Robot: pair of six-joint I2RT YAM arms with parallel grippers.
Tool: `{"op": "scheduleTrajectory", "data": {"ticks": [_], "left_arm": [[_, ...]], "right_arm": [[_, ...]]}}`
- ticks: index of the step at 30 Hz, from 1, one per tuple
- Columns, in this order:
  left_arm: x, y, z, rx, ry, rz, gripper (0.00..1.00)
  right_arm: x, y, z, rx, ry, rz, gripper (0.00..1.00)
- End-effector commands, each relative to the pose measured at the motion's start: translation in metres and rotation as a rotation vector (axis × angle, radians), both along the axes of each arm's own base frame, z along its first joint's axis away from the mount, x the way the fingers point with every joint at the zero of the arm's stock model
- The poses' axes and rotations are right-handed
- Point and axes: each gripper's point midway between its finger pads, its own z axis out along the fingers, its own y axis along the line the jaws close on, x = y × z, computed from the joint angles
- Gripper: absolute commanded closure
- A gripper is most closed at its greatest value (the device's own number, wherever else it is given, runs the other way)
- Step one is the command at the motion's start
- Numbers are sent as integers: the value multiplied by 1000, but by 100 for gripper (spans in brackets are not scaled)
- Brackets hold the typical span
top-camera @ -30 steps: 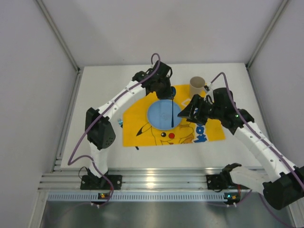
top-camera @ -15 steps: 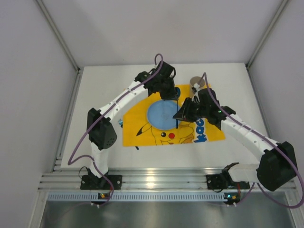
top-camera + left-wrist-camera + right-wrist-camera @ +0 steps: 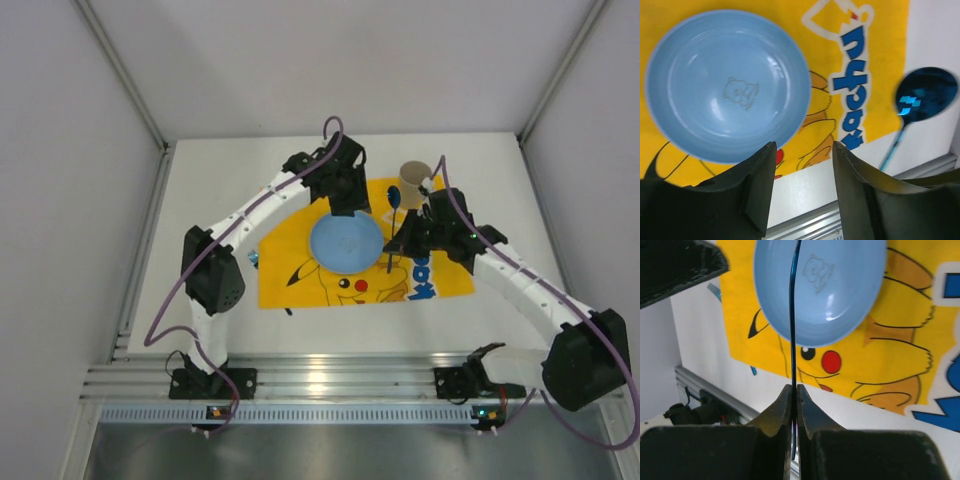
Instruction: Set the dinner table for one person
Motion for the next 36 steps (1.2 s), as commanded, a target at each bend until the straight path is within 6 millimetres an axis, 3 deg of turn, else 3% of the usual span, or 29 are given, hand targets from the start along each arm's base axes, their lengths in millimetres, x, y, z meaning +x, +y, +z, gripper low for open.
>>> {"op": "scheduleTrajectory", "data": {"ticks": [1,5,6,8,9,14,20,27,29,30,34,36], "left_arm": [[6,56,12,93,-61,63,45],[4,108,-3,206,-65,130,43],[1,126,-18,247,-38,150,43],[1,152,-21,271,-32,201,43],[-6,164,-34,296,-2,210,43],[-11,215,-45,300,32,301,44],[-24,238,-51,336,47,314,47],[-37,257,-64,389,82,330,48],[-38,265,-69,397,94,345,48],[-42,268,-75,405,108,340,48],[-47,278,-86,416,137,350,48],[-48,282,-91,419,149,356,48]], "right_arm": [[-2,-42,-12,-79,-8,-62,100],[-4,-59,-43,-106,69,-41,100],[-3,-59,-48,-113,78,-28,100],[-1,-56,-61,-124,113,-4,100],[4,-55,-62,-124,107,2,100],[12,-54,-82,-163,143,42,100],[31,-60,-100,-242,147,56,100],[54,-61,-108,-272,143,32,100],[56,-65,-113,-298,157,14,91],[58,-66,-112,-306,156,10,80],[58,-77,-108,-360,162,-28,55],[59,-82,-100,-384,153,-51,52]]}}
